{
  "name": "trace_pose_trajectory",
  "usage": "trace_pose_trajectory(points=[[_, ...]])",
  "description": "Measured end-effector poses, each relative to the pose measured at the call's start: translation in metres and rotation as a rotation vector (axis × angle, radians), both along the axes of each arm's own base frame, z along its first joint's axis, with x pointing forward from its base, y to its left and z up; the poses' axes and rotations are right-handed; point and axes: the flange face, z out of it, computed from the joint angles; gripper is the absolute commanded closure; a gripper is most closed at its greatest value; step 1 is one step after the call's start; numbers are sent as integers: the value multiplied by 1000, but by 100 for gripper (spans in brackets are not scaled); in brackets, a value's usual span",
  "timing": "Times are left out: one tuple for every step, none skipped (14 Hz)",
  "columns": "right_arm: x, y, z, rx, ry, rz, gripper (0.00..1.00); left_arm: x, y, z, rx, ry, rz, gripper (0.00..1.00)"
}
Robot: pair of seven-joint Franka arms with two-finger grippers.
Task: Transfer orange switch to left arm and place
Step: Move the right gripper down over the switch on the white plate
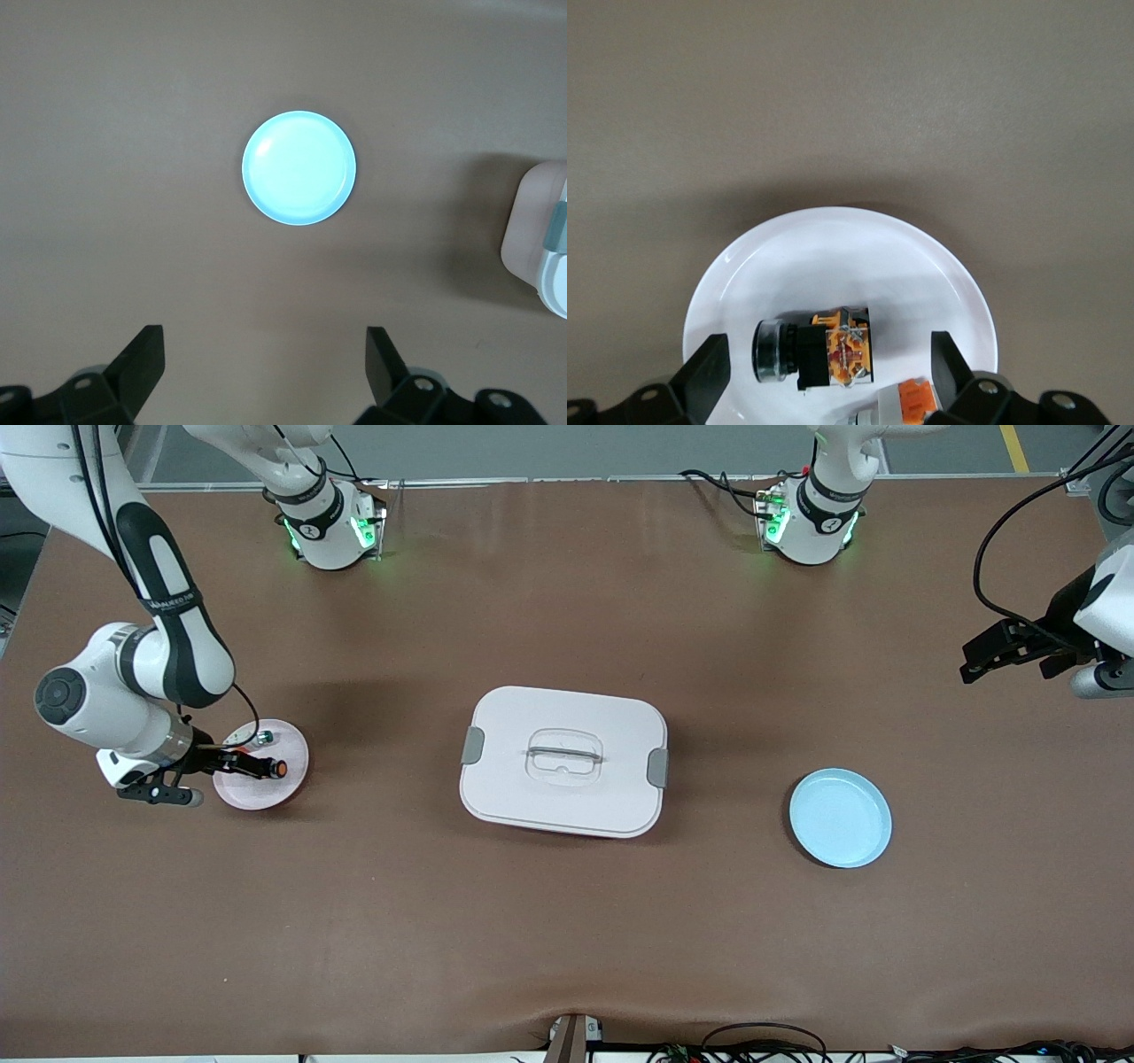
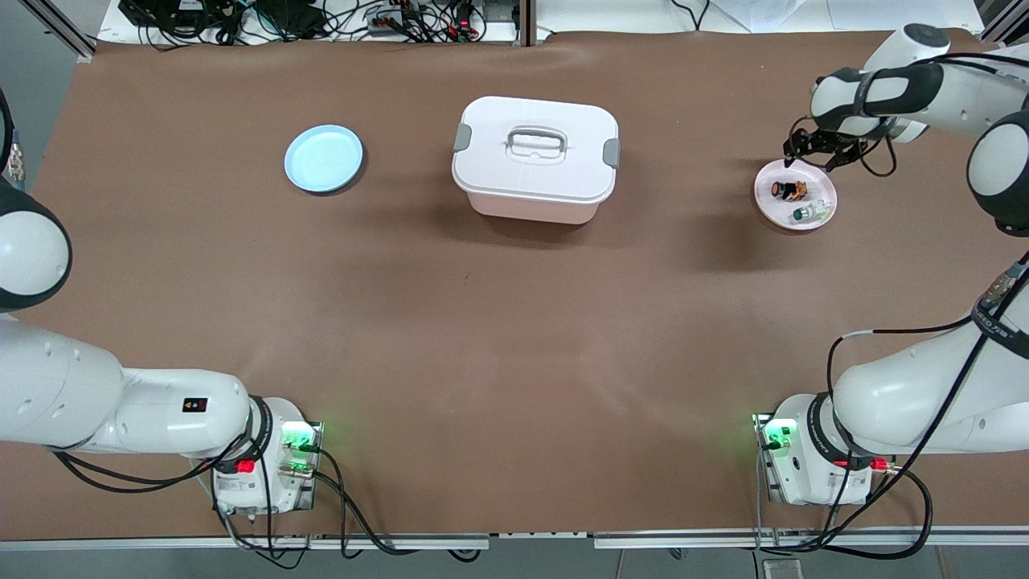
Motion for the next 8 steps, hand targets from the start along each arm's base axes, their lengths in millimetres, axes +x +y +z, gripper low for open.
trace_pose_trajectory(points=[[-1, 1, -7, -2, -1, 2, 0, 0, 0, 0, 0, 0, 0, 0], [-3, 3, -14, -5, -4, 4, 0, 0, 0, 0, 0, 0, 0, 0], [-4, 4, -19, -8, -7, 5, 0, 0, 0, 0, 0, 0, 0, 0], [-6, 6, -24, -8, -4, 7, 0, 0, 0, 0, 0, 0, 0, 0], [-8, 7, -27, -7, 0, 8, 0, 0, 0, 0, 0, 0, 0, 0], [-9, 9, -29, -6, 3, 10, 0, 0, 0, 0, 0, 0, 0, 0], [-10, 11, -30, -5, 5, 13, 0, 0, 0, 0, 0, 0, 0, 0], [-10, 13, -30, -3, 6, 17, 0, 0, 0, 0, 0, 0, 0, 0]])
